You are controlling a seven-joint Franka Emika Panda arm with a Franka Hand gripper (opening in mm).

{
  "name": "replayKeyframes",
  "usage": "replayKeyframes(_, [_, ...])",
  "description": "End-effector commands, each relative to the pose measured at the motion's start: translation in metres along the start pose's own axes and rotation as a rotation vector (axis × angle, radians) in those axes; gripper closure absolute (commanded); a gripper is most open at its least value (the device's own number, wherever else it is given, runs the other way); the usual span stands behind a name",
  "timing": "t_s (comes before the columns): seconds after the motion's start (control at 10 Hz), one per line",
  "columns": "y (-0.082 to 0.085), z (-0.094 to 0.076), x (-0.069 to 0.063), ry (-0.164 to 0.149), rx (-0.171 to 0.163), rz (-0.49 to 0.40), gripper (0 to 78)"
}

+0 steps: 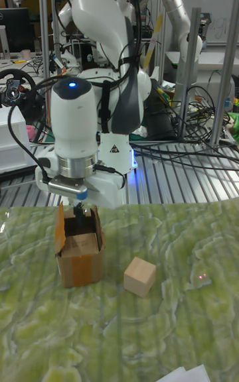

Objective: Open a box

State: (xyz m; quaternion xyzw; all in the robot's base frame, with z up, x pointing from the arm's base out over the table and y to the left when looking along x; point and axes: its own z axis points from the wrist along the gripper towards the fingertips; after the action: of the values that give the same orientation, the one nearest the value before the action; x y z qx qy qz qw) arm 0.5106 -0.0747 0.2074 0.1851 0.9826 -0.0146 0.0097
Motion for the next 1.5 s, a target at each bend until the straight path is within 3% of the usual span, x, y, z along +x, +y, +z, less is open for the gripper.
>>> replayKeyframes(0.1, [-0.013, 0.001, -0.012, -0.009, 0.001, -0.018, 77.6])
replayKeyframes(0.9, [-0.027, 0.007, -0.018, -0.01, 0.0, -0.041, 77.6])
replayKeyframes(1.3, [-0.041, 0.001, -0.039, -0.006, 0.007, -0.068, 77.6])
replayKeyframes(1.5, [-0.042, 0.002, -0.041, -0.007, 0.017, -0.081, 77.6])
